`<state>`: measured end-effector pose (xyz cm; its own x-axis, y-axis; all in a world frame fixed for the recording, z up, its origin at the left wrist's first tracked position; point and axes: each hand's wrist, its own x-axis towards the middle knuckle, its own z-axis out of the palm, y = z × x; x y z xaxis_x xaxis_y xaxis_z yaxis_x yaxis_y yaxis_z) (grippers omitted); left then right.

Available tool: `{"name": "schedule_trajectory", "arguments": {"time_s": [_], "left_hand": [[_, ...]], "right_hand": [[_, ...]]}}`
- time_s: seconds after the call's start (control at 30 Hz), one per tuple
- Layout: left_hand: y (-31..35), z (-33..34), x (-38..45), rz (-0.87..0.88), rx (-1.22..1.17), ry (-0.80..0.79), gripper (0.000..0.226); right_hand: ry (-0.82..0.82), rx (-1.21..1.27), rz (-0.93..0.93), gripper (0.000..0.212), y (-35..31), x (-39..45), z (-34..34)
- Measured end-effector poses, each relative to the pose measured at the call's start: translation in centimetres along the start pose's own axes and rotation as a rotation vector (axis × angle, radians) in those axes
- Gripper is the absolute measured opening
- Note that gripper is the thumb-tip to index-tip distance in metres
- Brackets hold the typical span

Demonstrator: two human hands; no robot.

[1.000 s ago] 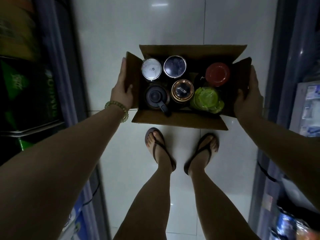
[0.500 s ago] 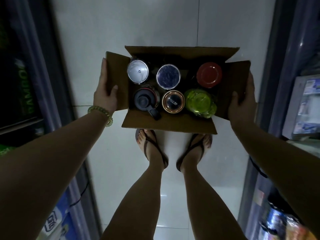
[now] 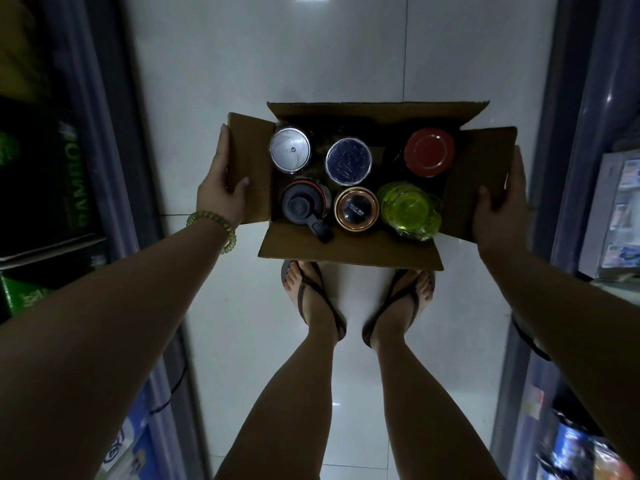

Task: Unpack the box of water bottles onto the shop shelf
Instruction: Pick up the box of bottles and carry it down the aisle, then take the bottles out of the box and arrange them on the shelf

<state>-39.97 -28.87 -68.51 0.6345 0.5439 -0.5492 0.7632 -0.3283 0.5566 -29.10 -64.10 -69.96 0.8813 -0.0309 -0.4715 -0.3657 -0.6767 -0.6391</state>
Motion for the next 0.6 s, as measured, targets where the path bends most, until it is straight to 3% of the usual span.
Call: {"name": "schedule_trajectory", "arguments": {"time_s": [0.23, 0.37, 0.47, 0.6], "left_hand": [[0.5, -0.1, -0.4, 0.003, 0.028, -0.006, 0.081], [2.9, -0.8, -2.3, 0.116, 0.116, 0.016, 0.079], [5.9, -0.9, -4.3, 0.234, 0.119, 0.032, 0.07], [9.7, 0.1, -7.4, 0.234, 0.052, -0.03, 0.054]], "right_hand": [[-0.045, 0.004, 0.003, 0.067, -0.6, -0.6, -0.6], [-0.131, -0.074, -0.148, 0.074, -3.0, -2.3, -1.4], [-0.094, -0.18, -0.317, 0.07, -5.5, -4.0, -2.1], [-0.199, -0.191, -0.335, 0.069, -8.5, -6.6, -2.5]]}}
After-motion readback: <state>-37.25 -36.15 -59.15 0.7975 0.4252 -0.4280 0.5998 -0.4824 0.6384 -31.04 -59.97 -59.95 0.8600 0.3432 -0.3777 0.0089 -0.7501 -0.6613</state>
